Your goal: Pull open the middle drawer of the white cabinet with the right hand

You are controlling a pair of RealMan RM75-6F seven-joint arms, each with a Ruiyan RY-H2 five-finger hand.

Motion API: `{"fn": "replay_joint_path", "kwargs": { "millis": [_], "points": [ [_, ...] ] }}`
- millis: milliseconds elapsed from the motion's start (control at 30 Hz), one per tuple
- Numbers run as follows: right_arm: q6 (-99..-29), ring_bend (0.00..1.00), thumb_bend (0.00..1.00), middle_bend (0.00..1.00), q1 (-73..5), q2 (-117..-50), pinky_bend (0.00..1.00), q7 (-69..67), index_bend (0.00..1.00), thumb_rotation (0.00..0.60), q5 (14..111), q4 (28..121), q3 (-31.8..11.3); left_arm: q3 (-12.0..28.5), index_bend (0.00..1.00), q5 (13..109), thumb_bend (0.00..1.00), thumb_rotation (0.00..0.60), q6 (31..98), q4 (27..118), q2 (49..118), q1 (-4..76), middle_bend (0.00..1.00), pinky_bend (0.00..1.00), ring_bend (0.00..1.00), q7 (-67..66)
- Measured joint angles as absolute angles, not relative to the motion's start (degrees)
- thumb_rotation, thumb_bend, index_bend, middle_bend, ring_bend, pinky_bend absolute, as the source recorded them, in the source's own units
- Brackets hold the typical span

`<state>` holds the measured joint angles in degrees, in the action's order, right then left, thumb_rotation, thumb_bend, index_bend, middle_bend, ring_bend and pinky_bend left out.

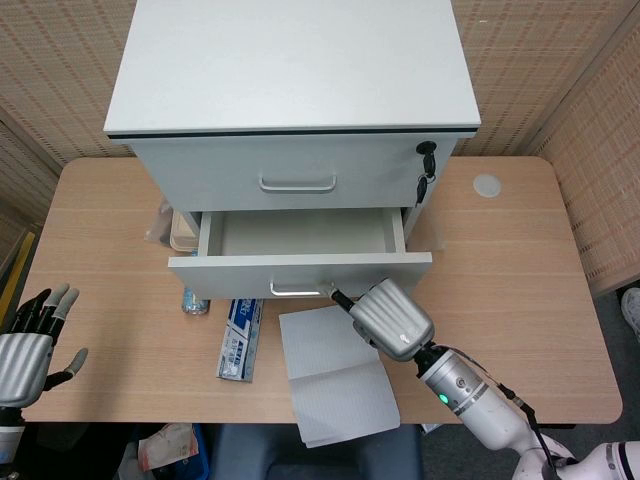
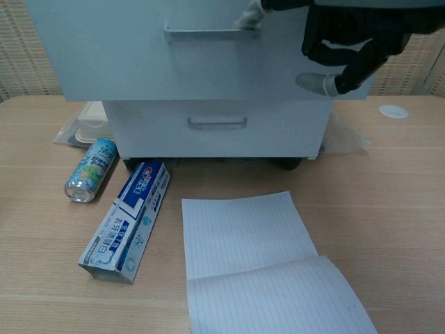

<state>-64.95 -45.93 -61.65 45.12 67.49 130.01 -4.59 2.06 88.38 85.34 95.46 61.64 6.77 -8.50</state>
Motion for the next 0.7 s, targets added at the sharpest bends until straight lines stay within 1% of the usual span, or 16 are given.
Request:
{"fn": "replay_joint_path", "kwargs": {
  "millis": [700],
  "points": [
    [-63.8,0.92,0.40,0.85,-42.5,-59.8,0.90,45.7,0.18,0.600,76.3,133.9,-1.3,1.8,0.00,89.0,0.29,0.600,85.8,95.8,61.4,6.6,0.00,0.11,0.03,-8.6]
  ]
}}
